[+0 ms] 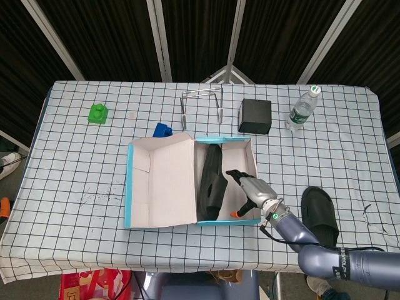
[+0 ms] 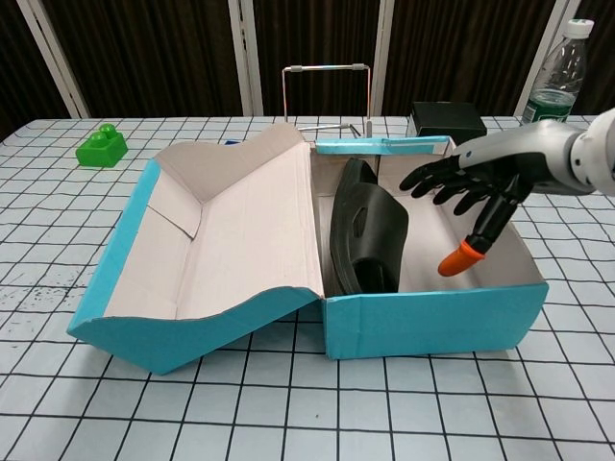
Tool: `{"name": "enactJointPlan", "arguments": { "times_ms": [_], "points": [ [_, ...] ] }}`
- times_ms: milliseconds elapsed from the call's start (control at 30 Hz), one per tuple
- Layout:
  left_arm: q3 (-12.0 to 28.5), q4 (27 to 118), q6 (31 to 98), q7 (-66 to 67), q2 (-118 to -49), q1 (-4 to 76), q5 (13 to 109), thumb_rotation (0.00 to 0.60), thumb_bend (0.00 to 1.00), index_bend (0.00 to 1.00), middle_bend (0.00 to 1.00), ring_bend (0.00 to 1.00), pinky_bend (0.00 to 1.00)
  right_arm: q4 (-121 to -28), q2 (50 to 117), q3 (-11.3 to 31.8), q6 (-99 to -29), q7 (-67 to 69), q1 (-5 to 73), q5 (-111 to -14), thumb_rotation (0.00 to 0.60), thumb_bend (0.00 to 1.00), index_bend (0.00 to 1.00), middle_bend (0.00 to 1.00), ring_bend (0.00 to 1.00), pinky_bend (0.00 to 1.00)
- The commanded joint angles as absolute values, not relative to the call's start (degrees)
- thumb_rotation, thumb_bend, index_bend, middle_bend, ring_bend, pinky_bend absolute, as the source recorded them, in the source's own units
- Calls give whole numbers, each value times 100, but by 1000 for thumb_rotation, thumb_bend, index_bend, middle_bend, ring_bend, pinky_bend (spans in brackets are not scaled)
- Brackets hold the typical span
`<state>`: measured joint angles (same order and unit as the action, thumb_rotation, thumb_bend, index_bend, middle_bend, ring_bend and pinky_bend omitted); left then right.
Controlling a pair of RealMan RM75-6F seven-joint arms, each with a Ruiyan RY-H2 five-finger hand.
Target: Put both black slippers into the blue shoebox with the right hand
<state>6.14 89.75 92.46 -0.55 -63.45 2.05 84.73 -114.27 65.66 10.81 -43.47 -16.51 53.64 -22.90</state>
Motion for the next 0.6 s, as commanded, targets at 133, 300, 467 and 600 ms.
{"name": "enactJointPlan", "arguments": {
  "times_ms": [133, 300, 467, 600],
  "points": [
    [621, 8978, 9274, -69, -6339, 192, 8470, 600, 706, 144, 6, 0, 22, -11729, 5708, 1704, -3766, -458, 4886, -2726, 600, 112, 0, 0, 28, 88],
    [630, 8974, 9269, -40, -6345, 193, 8448, 600, 706, 144, 6, 0, 22, -11653, 4984, 1794, -3657, 15, 4343, -3318, 600, 111, 0, 0, 28, 88],
    [671, 8908, 9369, -56, -6386, 189, 8479, 600, 706, 144, 6, 0, 22, -11303, 4537, 1170, -4042, -555, 4064, -3606, 600, 112, 0, 0, 28, 88],
    [719, 8795, 9509, -95, -6466, 188, 8546, 600, 706, 144, 5, 0, 22, -10942, 4496, 667, -4307, -1117, 4008, -3491, 600, 112, 0, 0, 28, 88]
  ]
}}
